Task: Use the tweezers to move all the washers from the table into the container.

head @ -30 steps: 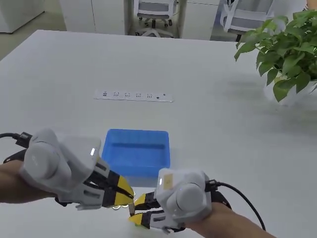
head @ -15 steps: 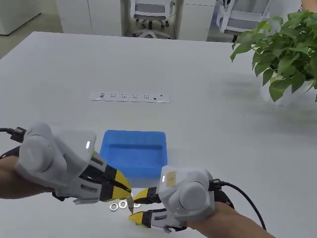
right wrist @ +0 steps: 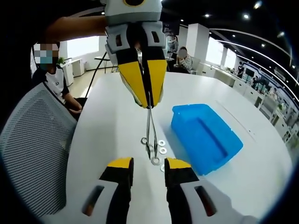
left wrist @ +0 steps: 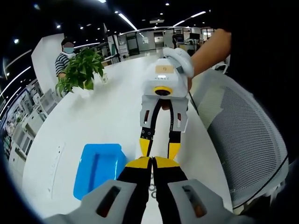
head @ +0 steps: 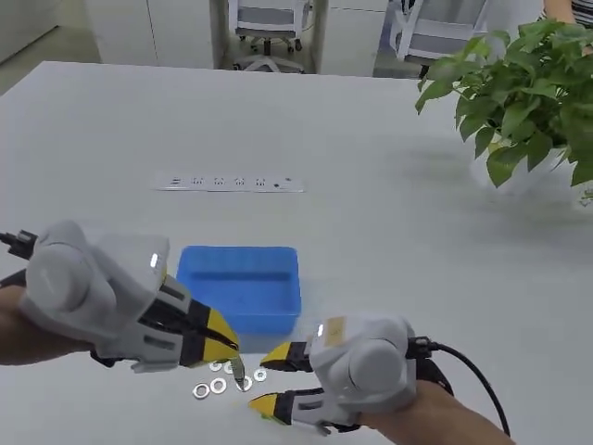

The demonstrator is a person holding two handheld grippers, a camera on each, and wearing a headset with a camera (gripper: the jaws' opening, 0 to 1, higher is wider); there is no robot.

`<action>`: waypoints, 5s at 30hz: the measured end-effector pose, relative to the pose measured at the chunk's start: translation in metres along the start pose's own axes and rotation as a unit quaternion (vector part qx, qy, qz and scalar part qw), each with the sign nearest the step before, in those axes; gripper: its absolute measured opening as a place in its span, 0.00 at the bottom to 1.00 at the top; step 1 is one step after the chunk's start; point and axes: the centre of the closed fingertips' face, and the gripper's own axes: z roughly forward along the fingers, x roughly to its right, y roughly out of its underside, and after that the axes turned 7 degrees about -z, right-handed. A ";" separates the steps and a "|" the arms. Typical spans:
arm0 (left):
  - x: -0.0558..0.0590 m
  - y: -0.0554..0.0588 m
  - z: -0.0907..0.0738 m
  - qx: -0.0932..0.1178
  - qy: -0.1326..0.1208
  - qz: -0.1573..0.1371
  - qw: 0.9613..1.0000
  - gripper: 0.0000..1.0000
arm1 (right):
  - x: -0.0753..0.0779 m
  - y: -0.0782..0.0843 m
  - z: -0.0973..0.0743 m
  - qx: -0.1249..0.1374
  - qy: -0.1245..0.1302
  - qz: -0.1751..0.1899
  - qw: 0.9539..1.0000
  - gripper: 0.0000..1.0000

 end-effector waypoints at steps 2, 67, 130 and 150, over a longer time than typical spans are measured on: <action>-0.001 -0.001 0.001 0.001 0.001 0.000 1.000 0.05 | 0.002 0.002 -0.003 0.000 0.007 0.008 1.000 0.30; -0.018 0.001 0.024 0.006 0.016 -0.026 1.000 0.05 | 0.015 0.006 0.001 0.002 -0.001 0.014 1.000 0.37; -0.012 0.005 0.019 -0.004 0.014 -0.036 0.999 0.08 | 0.015 -0.015 0.021 0.021 -0.031 -0.024 0.999 0.08; -0.021 0.002 -0.005 0.078 -0.037 -0.117 0.989 0.58 | 0.037 -0.037 0.006 0.041 -0.009 -0.027 0.999 0.08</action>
